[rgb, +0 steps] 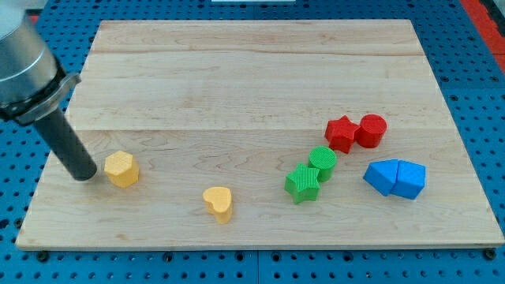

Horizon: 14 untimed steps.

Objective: Move the yellow heart to the bottom left of the green star

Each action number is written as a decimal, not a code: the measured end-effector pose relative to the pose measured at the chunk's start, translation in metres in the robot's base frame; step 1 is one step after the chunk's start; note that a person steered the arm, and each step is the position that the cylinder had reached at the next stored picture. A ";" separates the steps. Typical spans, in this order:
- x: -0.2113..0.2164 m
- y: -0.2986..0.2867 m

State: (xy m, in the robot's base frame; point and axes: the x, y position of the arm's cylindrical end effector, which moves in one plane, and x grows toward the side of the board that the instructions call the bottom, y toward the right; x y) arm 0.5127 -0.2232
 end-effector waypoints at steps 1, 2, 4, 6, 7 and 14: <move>0.005 0.066; 0.039 0.102; 0.089 0.137; 0.072 0.188; 0.104 0.160; 0.071 0.198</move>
State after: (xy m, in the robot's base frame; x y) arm 0.5841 -0.0256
